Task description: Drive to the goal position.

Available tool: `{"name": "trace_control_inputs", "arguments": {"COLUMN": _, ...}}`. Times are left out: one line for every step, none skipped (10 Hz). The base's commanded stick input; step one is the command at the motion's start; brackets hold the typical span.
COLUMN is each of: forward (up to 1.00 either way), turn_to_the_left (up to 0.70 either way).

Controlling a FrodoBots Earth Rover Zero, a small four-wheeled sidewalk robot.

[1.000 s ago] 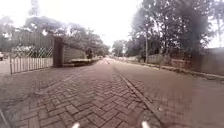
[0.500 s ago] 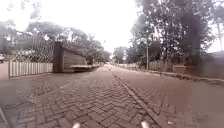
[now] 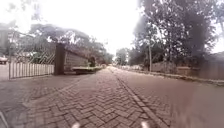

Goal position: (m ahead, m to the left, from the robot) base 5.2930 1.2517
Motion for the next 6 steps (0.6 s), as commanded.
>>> {"name": "trace_control_inputs", "arguments": {"forward": 0.5, "turn_to_the_left": 0.04}}
{"name": "trace_control_inputs", "arguments": {"forward": 0.5, "turn_to_the_left": 0.08}}
{"name": "trace_control_inputs", "arguments": {"forward": 0.5, "turn_to_the_left": 0.01}}
{"name": "trace_control_inputs", "arguments": {"forward": 0.5, "turn_to_the_left": 0.04}}
{"name": "trace_control_inputs", "arguments": {"forward": 0.5, "turn_to_the_left": 0.07}}
{"name": "trace_control_inputs", "arguments": {"forward": 0.5, "turn_to_the_left": 0.05}}
